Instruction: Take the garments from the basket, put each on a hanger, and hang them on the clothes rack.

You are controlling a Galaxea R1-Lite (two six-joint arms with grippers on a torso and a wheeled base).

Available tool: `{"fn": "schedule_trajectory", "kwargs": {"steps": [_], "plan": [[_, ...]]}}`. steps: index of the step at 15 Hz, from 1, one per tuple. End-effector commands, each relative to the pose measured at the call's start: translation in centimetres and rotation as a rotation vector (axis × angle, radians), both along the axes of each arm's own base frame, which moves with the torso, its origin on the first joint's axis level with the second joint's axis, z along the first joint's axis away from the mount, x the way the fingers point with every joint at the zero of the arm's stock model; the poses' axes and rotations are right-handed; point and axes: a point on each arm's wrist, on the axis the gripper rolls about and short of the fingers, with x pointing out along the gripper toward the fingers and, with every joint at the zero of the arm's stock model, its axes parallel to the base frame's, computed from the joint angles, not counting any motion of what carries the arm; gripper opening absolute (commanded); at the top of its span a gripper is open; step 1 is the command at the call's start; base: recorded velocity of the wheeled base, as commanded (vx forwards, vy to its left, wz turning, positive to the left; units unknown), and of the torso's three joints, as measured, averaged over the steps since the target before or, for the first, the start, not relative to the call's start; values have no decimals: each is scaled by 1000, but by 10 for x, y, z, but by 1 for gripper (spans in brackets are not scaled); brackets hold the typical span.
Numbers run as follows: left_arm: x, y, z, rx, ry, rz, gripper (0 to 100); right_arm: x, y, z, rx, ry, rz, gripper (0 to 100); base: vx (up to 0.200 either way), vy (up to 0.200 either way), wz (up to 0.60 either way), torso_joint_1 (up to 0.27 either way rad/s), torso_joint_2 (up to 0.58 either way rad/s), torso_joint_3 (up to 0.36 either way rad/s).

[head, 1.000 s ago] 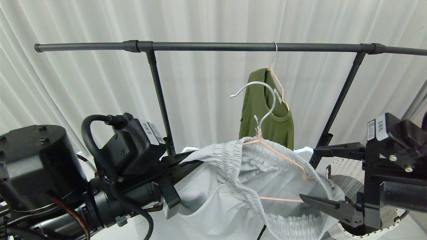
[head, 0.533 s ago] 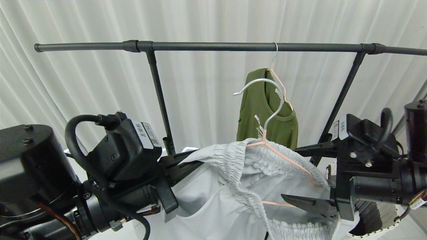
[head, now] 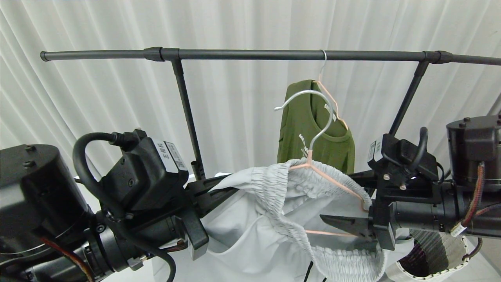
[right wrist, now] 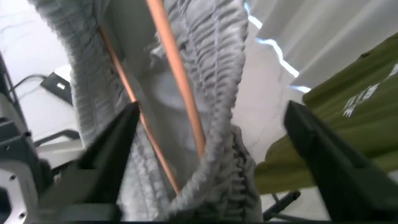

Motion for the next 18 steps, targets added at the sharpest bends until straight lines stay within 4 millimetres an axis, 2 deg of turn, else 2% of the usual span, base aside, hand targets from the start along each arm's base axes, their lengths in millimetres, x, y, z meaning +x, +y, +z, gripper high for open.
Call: {"fn": "schedule_trajectory", "kwargs": {"steps": [1, 6, 8, 9, 14, 18], "plan": [[0, 0, 0, 0, 1, 1, 0, 4, 4, -4, -3, 4, -2, 0, 0, 0, 0, 0, 0, 0], [0, 0, -1, -2, -1, 1, 0, 8, 5, -3, 13, -23, -14, 0, 0, 0, 0, 0, 0, 0], [0, 0, -1, 2, -2, 2, 0, 8, 5, 3, 31, -83, -12, 0, 0, 0, 0, 0, 0, 0], [0, 0, -1, 1, 0, 0, 100, 8, 5, 5, 26, -117, -2, 0, 0, 0, 0, 0, 0, 0], [-5, 5, -4, 4, 4, 4, 100, 0, -7, 18, 6, -245, 20, 0, 0, 0, 0, 0, 0, 0], [-18, 17, -2, -15, -17, 8, 100, 9, -33, 19, -57, -248, -80, 0, 0, 0, 0, 0, 0, 0]]}}
